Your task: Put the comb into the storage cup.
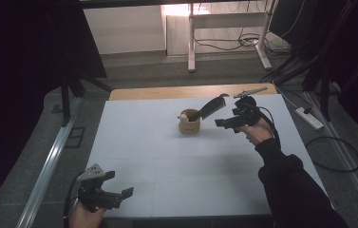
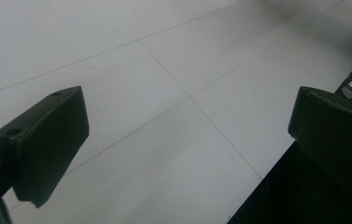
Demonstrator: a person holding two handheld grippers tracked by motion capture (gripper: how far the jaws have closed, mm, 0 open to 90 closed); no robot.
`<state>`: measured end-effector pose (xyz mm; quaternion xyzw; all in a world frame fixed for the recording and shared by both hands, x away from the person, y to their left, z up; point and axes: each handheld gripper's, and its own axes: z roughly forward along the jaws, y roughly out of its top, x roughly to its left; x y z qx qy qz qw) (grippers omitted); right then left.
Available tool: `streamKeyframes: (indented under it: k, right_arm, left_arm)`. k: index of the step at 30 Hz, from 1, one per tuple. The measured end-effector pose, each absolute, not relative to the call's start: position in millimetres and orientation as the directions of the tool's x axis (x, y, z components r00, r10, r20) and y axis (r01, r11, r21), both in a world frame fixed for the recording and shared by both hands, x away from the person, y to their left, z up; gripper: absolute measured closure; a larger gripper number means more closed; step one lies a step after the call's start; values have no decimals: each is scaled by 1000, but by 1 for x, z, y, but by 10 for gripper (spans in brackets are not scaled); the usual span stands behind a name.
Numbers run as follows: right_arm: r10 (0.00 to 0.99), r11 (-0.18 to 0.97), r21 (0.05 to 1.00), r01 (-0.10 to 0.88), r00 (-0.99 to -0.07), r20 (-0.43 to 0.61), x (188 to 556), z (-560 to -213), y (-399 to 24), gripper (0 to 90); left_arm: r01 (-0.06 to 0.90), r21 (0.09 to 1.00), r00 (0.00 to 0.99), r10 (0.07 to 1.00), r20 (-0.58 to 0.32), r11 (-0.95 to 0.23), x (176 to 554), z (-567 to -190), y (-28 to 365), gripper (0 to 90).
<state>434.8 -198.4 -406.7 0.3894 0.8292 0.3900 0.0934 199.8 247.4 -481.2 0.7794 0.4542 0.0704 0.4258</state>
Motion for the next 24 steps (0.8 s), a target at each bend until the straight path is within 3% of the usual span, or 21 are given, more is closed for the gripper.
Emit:
streamKeyframes:
  k: [24]
  right_arm:
    - [719,419,728,542,-688,99,403,-430,-216,3]
  left_arm:
    - [649,727,578,768,-277,-226,200,-481,247,0]
